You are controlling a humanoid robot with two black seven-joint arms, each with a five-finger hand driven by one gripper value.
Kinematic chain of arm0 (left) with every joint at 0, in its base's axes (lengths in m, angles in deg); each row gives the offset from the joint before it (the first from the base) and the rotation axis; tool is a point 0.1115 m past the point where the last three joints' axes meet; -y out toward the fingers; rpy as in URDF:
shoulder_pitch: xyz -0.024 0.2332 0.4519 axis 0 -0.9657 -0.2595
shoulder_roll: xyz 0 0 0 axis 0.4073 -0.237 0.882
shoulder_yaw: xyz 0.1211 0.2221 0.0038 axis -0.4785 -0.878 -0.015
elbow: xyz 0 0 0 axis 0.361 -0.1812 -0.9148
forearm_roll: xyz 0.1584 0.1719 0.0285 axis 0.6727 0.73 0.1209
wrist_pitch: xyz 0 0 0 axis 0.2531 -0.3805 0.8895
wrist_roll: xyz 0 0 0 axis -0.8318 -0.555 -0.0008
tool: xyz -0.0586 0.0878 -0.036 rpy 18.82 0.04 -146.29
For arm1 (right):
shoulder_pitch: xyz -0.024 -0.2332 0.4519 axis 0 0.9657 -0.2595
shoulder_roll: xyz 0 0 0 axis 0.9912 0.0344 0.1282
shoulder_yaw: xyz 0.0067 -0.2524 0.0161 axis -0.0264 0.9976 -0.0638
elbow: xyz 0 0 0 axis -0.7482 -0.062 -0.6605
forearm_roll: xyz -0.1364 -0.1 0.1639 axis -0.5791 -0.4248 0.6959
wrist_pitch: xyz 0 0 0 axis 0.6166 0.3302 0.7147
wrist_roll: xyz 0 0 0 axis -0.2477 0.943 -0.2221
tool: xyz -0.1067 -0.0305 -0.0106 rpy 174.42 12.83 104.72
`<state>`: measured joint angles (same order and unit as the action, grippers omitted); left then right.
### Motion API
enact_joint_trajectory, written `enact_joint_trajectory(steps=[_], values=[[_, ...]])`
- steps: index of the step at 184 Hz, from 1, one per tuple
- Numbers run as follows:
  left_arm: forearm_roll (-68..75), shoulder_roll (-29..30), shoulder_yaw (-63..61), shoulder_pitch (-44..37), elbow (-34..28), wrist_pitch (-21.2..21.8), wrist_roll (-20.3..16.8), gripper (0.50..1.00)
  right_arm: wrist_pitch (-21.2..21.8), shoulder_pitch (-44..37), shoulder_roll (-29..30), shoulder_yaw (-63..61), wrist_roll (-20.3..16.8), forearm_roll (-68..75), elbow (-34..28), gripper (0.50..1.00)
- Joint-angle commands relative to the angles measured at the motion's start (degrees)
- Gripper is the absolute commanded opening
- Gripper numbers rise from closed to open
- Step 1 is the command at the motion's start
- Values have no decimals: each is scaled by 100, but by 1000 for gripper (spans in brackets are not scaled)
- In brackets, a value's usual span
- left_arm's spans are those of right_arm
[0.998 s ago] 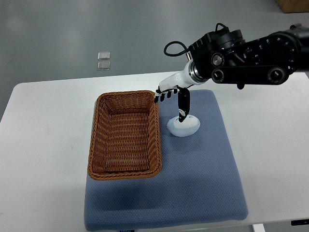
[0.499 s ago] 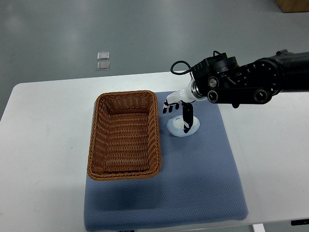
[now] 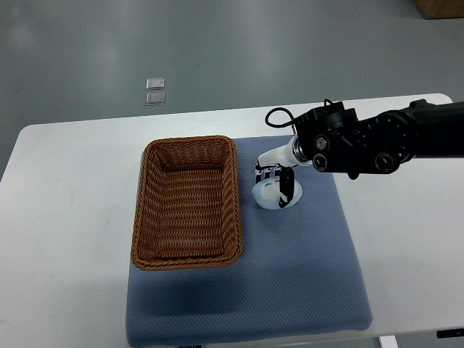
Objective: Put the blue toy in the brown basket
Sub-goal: 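Lower the right hand onto the white egg toy and close fingers, then lift the egg toy with the right hand toward the basket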
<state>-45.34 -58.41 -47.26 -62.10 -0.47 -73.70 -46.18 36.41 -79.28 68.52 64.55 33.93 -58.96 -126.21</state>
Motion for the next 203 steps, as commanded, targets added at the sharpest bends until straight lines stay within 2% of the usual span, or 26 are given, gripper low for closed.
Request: enact_joint_trajectory(steps=[1,8,14,39,64,89,123,141,157,180,197,203], values=[[0,0,0,0,-6,0,0,1000,-31,130,50,1,28,-219,100,601],[0,0,0,0,-6,0,0,1000,-49,138,59,1,28,-262,127,562],[0,0,0,0,-6,0,0,1000,-58,138,42,1,28,-289,127,552],[0,0,0,0,-15,0,0,1000,39,-20,-152,-8,28,-289,74,558],[-9,0,0,0,-15,0,0,1000,320,-837,-661,-87,28,-245,-339,564],[-9,0,0,0,-15,0,0,1000,364,-1558,-1030,-105,28,-201,-796,560],[0,0,0,0,11,0,0,1000,408,-2050,-1136,-113,36,1,-1034,560],[0,0,0,0,-6,0,0,1000,373,-2235,-960,-113,36,115,-1051,558],[0,0,-8,0,3,0,0,1000,303,-2490,-565,-113,36,405,-1034,558],[0,0,-8,0,29,0,0,1000,250,-2771,226,-113,36,1082,-840,556],[0,0,-8,0,29,0,0,1000,30,-2762,990,-113,45,1328,-533,556],[0,0,-8,0,29,0,0,1000,-58,-2718,1000,-113,54,1346,-445,556]])
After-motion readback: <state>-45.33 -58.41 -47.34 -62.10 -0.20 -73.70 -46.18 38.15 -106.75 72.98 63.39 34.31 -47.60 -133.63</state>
